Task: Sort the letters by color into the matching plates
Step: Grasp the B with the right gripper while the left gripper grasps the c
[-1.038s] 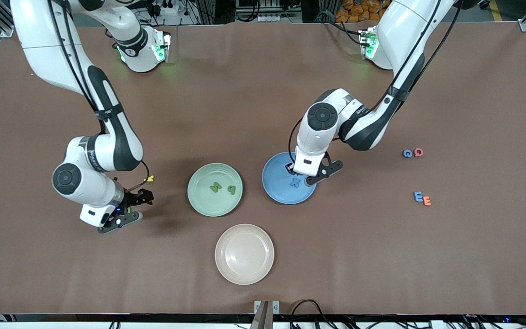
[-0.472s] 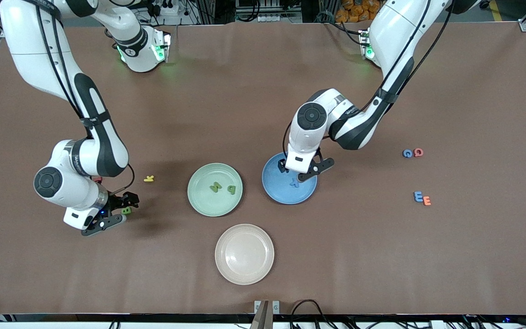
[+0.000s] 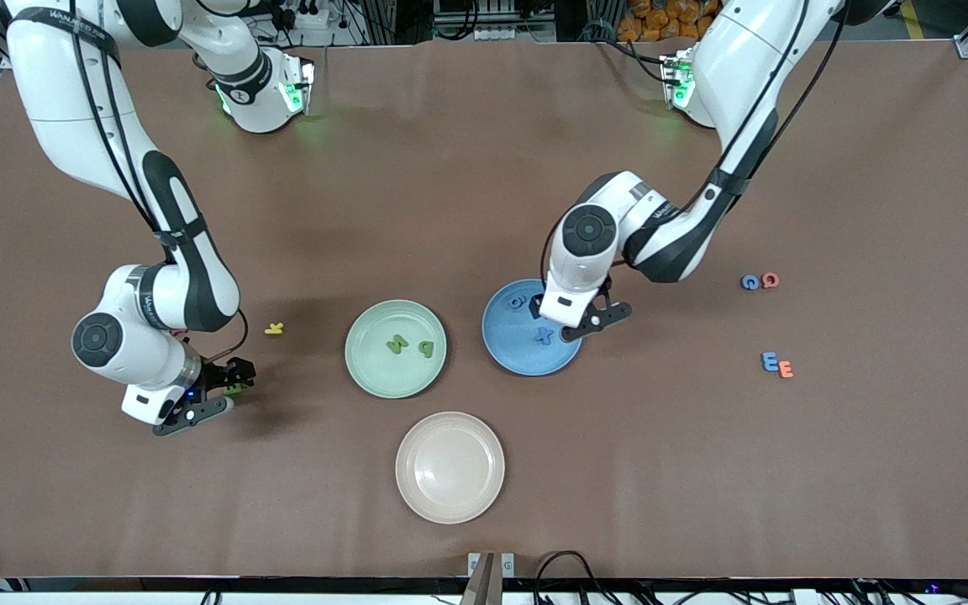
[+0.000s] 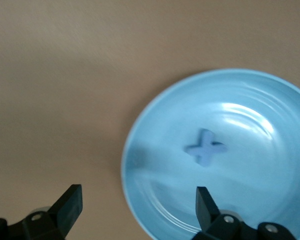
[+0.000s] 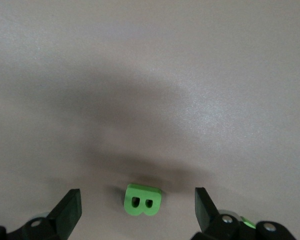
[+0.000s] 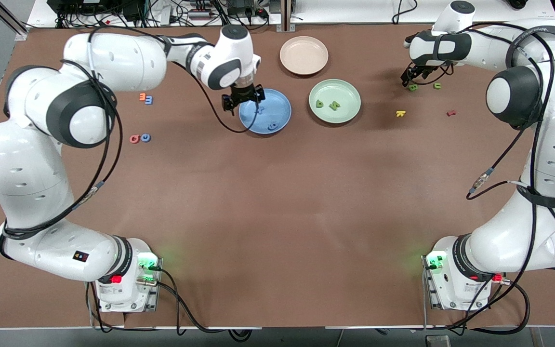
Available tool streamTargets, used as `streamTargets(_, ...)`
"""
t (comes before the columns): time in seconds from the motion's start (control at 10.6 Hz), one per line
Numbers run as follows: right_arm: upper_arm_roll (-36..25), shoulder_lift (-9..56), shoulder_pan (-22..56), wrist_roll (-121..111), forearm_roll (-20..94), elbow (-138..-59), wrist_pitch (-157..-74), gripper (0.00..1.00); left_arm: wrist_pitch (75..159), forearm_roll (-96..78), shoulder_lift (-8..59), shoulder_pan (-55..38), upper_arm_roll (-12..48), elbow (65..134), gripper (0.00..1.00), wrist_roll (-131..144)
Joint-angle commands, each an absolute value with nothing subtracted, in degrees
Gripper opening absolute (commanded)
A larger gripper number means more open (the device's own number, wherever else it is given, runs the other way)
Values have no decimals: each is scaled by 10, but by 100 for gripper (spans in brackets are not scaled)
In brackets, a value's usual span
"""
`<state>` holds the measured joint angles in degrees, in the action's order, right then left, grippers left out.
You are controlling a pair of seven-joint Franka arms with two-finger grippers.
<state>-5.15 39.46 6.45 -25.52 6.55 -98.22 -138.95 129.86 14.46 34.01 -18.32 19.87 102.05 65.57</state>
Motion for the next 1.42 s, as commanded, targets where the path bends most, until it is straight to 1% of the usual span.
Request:
streamTargets(0.0, -44, 411, 55, -265, 52, -982, -1426, 100, 1287, 148, 272, -128, 203, 1089, 100, 548)
streamTargets(0.38, -44, 410, 55, -265, 39, -1014, -1466, 100, 1288, 146, 216, -56, 211, 1155, 100, 417)
streamTargets(0.47, -44, 408, 56, -265, 38, -1016, -1466, 95, 1288, 145, 206, -36, 217, 1169, 100, 379)
streamTargets(0.57, -44, 405, 56, -265, 38, -1020, -1466, 92, 1288, 145, 195, -15, 228, 1186, 100, 342)
streamTargets(0.75, -44, 401, 56, -265, 38, -1027, -1466, 92, 1290, 145, 171, 33, 253, 1223, 100, 282)
streamTargets(0.94, -44, 396, 56, -264, 39, -1032, -1466, 92, 1297, 146, 149, 59, 257, 1256, 100, 231)
streamTargets(1.13, -44, 391, 55, -264, 39, -1037, -1465, 92, 1325, 148, 136, 76, 257, 1290, 100, 215)
streamTargets(1.32, -44, 385, 55, -265, 39, -1048, -1466, 92, 1394, 154, 118, 108, 257, 1343, 100, 187)
